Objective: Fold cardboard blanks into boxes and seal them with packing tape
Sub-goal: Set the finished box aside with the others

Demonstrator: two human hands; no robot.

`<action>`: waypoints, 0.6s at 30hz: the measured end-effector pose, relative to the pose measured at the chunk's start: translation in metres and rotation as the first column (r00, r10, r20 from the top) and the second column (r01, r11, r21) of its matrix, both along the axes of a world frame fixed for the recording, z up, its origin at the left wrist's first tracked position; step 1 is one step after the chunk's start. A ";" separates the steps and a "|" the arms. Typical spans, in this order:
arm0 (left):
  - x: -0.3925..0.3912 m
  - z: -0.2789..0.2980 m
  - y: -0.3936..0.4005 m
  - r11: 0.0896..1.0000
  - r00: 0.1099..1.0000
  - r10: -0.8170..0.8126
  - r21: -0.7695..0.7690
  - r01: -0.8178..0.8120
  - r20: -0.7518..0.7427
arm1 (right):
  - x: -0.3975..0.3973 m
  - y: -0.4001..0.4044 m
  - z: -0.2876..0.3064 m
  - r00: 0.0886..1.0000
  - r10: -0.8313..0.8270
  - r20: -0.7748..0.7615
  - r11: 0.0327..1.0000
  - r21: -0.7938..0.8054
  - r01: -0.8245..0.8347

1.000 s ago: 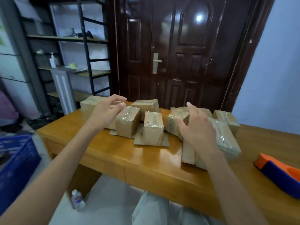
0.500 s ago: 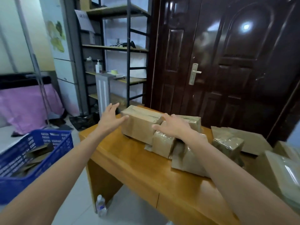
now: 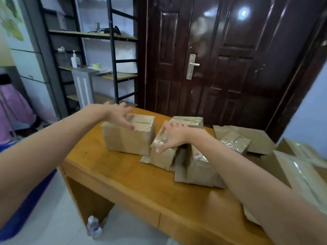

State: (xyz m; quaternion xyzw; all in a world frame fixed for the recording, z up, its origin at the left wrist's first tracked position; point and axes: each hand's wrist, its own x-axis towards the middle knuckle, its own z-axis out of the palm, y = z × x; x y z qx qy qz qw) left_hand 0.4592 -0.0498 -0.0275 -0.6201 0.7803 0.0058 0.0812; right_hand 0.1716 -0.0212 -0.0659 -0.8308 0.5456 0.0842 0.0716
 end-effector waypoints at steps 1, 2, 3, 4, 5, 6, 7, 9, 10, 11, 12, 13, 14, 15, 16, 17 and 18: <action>-0.001 -0.001 0.000 1.000 1.000 -0.004 0.004 0.004 0.030 | 0.000 0.000 -0.001 1.000 0.005 0.002 1.000 0.010 -0.005; -0.003 -0.002 0.002 1.000 0.999 -0.013 0.012 0.012 0.039 | -0.001 0.001 -0.003 1.000 0.013 0.021 1.000 0.020 -0.014; -0.005 -0.002 0.004 0.999 0.999 -0.015 0.039 0.013 0.030 | -0.001 0.003 -0.005 0.999 0.030 0.045 0.999 0.025 -0.031; -0.007 -0.002 0.006 0.996 1.000 -0.005 0.088 0.004 0.013 | -0.002 0.006 -0.005 0.996 0.055 0.064 0.998 0.022 -0.057; -0.009 -0.001 0.009 0.991 1.000 0.004 0.131 -0.004 0.000 | -0.003 0.009 -0.004 0.994 0.077 0.080 0.997 0.014 -0.079; -0.011 0.000 0.011 0.990 1.000 0.012 0.137 -0.011 -0.002 | -0.004 0.013 0.000 0.991 0.090 0.102 0.996 -0.002 -0.090; -0.013 0.001 0.014 0.994 1.000 0.015 0.110 -0.016 0.007 | -0.006 0.016 0.006 0.987 0.097 0.131 0.995 -0.020 -0.095; -0.015 0.004 0.021 1.000 1.000 0.023 0.019 -0.023 0.020 | -0.013 0.023 0.020 0.979 0.110 0.174 0.991 -0.089 -0.095; -0.016 0.008 0.024 0.999 0.999 0.026 -0.034 -0.025 0.021 | -0.019 0.025 0.029 0.973 0.115 0.198 0.987 -0.134 -0.089; -0.016 0.012 0.028 0.996 0.999 0.040 -0.080 -0.039 0.015 | -0.025 0.029 0.038 0.966 0.118 0.230 0.982 -0.169 -0.080; -0.018 0.016 0.033 0.992 0.998 0.064 -0.113 -0.063 0.006 | -0.032 0.034 0.050 0.955 0.120 0.270 0.978 -0.198 -0.067; -0.022 0.023 0.038 0.986 0.995 0.096 -0.134 -0.097 -0.010 | -0.040 0.040 0.062 0.942 0.116 0.315 0.974 -0.221 -0.046; -0.027 0.030 0.042 0.980 0.991 0.133 -0.147 -0.136 -0.032 | -0.049 0.045 0.075 0.924 0.111 0.367 0.971 -0.236 -0.023; -0.034 0.037 0.048 0.973 0.985 0.162 -0.160 -0.169 -0.053 | -0.058 0.050 0.087 0.904 0.101 0.416 0.970 -0.242 0.004; -0.043 0.044 0.053 0.965 0.981 0.183 -0.179 -0.193 -0.068 | -0.067 0.056 0.099 0.884 0.092 0.458 0.968 -0.249 0.029; -0.052 0.049 0.058 0.956 0.977 0.201 -0.202 -0.211 -0.071 | -0.075 0.061 0.109 0.873 0.088 0.479 0.964 -0.263 0.046; -0.062 0.053 0.063 0.947 0.973 0.221 -0.224 -0.230 -0.067 | -0.085 0.064 0.117 0.874 0.089 0.477 0.958 -0.280 0.055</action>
